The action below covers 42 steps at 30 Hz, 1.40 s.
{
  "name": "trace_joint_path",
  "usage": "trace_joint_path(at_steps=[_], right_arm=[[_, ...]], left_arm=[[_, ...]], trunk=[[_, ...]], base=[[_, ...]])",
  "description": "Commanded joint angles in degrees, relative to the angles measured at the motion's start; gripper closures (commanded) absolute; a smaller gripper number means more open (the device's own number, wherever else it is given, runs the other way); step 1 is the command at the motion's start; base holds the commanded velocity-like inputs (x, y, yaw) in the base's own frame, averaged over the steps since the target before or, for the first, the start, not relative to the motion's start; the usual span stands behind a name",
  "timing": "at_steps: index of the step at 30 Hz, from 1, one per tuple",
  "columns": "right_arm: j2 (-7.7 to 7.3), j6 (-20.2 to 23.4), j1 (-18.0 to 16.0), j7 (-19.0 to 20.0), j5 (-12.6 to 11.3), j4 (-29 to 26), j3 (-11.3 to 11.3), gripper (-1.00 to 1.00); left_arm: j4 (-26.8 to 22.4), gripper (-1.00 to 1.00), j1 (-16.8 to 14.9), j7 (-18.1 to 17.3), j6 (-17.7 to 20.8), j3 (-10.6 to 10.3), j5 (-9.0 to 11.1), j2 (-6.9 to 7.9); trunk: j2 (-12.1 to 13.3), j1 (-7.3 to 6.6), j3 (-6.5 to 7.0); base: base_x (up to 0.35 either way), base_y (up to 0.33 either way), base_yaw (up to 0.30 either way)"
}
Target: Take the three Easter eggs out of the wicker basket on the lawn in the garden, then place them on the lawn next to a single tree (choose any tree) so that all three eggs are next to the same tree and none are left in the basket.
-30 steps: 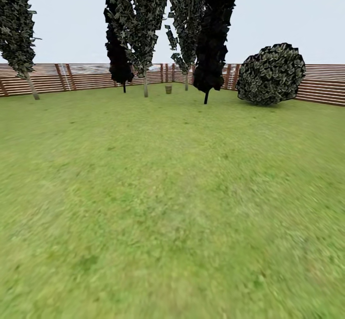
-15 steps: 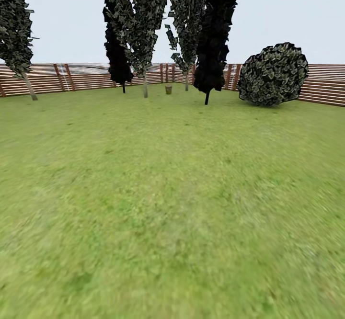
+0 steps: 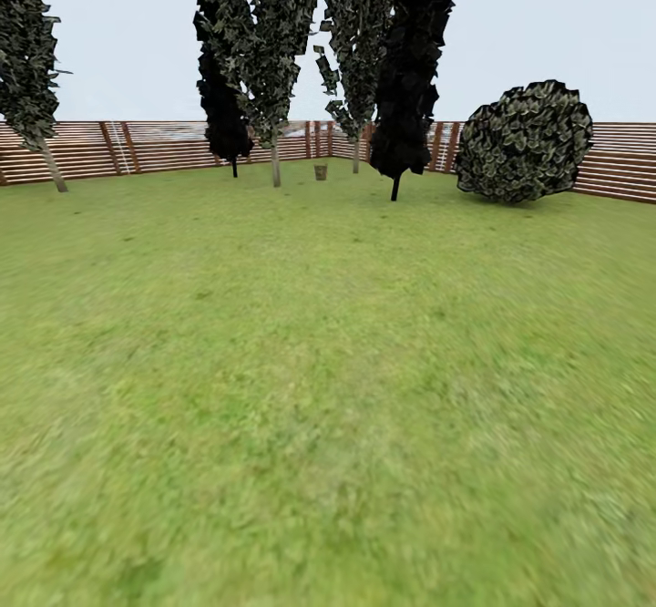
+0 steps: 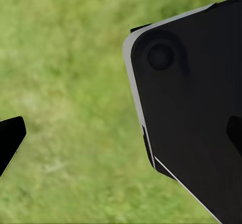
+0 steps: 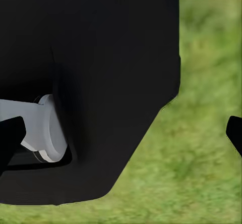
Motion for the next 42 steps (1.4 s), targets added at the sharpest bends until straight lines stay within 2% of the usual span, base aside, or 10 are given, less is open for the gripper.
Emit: trace_joint_path(at_steps=[1, 42], right_arm=[[0.01, -0.37, -0.03, -0.02, -0.24, 0.11, -0.38, -1.00], [0.01, -0.37, -0.03, -0.01, -0.24, 0.12, -0.38, -1.00]], left_arm=[[-0.01, -1.00, 0.00, 0.44, -0.16, -0.44, -0.39, 0.01], [-0.01, -1.00, 0.00, 0.44, -0.16, -0.44, -0.41, 0.01]], trunk=[[-0.03, 0.05, -0.04], [-0.03, 0.05, -0.04]], base=[[0.340, 0.002, 0.000], [0.340, 0.000, 0.000]])
